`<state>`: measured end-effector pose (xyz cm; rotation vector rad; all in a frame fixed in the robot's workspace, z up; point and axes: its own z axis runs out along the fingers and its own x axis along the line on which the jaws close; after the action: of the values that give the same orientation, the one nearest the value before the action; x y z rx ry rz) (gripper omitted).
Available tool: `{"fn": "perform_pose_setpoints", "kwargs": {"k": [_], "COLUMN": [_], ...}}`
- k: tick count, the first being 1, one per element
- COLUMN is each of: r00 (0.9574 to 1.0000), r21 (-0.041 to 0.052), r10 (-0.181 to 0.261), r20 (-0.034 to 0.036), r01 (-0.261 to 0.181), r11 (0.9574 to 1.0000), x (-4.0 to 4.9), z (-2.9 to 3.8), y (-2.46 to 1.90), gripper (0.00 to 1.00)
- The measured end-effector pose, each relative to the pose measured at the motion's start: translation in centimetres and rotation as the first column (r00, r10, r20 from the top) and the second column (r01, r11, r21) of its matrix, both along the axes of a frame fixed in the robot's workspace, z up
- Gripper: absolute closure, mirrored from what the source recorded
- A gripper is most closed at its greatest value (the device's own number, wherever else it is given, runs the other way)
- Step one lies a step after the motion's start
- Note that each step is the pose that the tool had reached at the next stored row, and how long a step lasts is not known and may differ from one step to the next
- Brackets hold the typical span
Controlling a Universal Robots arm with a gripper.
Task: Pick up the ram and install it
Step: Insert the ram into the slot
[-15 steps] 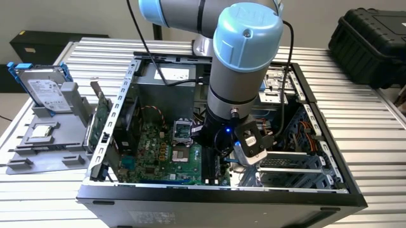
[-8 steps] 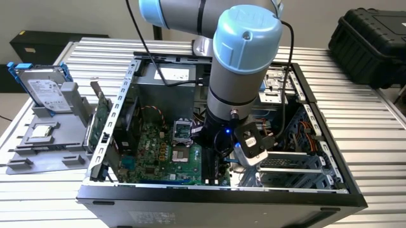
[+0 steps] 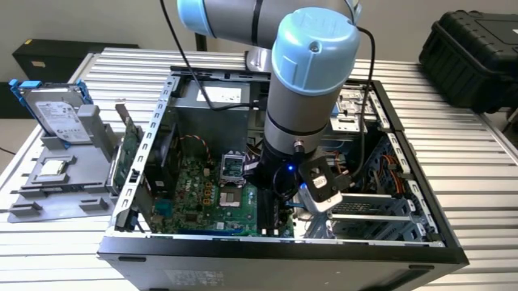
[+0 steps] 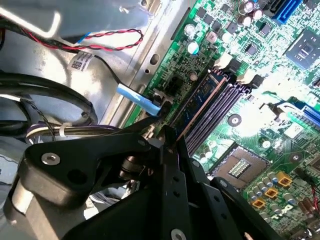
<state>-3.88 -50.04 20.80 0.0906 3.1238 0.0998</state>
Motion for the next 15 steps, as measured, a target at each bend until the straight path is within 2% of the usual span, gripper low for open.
{"fn": "perform_pose_setpoints", "kwargs": {"k": [15], "r00": [1.0000], "r21": [-0.0002], "r10": [0.000], "r20": [-0.0001], "r01": [0.000], "r11": [1.0000], "x": [0.00], "z": [-0.27], "y": [0.00], "gripper": [1.00]}}
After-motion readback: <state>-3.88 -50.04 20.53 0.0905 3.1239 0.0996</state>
